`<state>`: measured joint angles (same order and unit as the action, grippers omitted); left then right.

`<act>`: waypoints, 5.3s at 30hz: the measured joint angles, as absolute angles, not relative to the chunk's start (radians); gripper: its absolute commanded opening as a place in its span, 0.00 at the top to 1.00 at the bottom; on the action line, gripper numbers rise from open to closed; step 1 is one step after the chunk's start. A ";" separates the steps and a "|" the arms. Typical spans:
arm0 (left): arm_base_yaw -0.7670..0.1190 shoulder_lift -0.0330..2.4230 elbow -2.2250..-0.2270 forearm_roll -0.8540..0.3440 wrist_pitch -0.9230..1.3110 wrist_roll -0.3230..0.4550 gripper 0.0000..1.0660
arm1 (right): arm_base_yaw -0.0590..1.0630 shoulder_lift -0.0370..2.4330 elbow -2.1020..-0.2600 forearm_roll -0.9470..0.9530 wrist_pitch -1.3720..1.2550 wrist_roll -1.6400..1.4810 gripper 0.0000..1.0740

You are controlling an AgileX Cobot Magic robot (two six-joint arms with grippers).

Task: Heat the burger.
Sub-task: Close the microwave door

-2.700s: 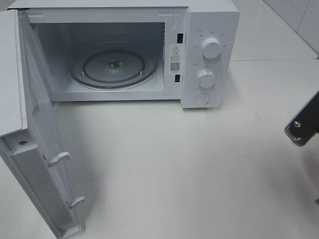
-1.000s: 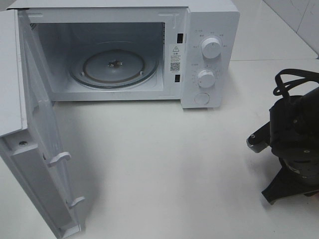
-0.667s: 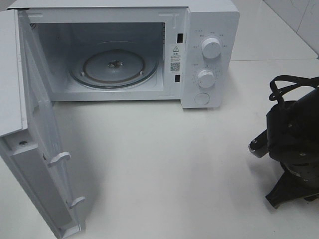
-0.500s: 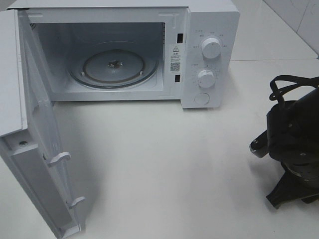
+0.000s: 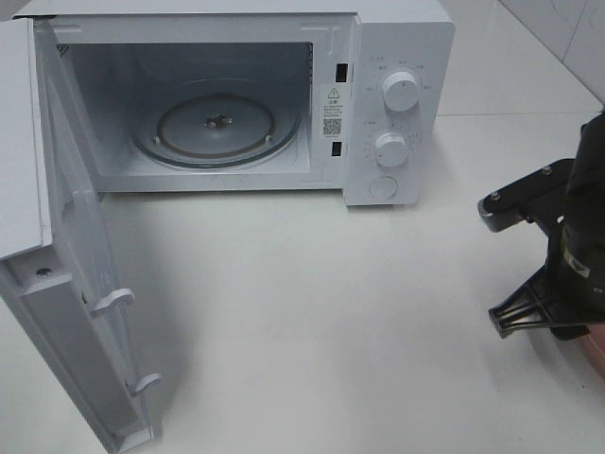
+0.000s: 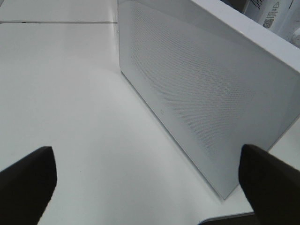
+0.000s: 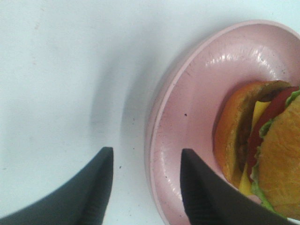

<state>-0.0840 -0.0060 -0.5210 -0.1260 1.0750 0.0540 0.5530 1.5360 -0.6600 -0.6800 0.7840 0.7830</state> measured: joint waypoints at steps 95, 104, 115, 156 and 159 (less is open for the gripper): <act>-0.084 -0.006 -0.521 -0.133 1.075 0.054 0.08 | 0.171 -0.004 -0.496 -0.158 0.976 0.110 0.29; -0.084 -0.006 -0.521 -0.134 1.075 0.054 0.08 | 0.171 -0.004 -0.496 -0.158 0.975 0.110 0.29; -0.084 -0.006 -0.521 -0.134 1.075 0.054 0.08 | 0.171 -0.004 -0.496 -0.158 0.975 0.110 0.29; -0.084 0.000 -0.533 -0.145 1.027 0.009 0.21 | 0.171 -0.004 -0.496 -0.158 0.975 0.110 0.30; -0.084 0.034 -0.534 -0.145 1.018 0.000 0.30 | 0.171 -0.004 -0.496 -0.158 0.975 0.110 0.30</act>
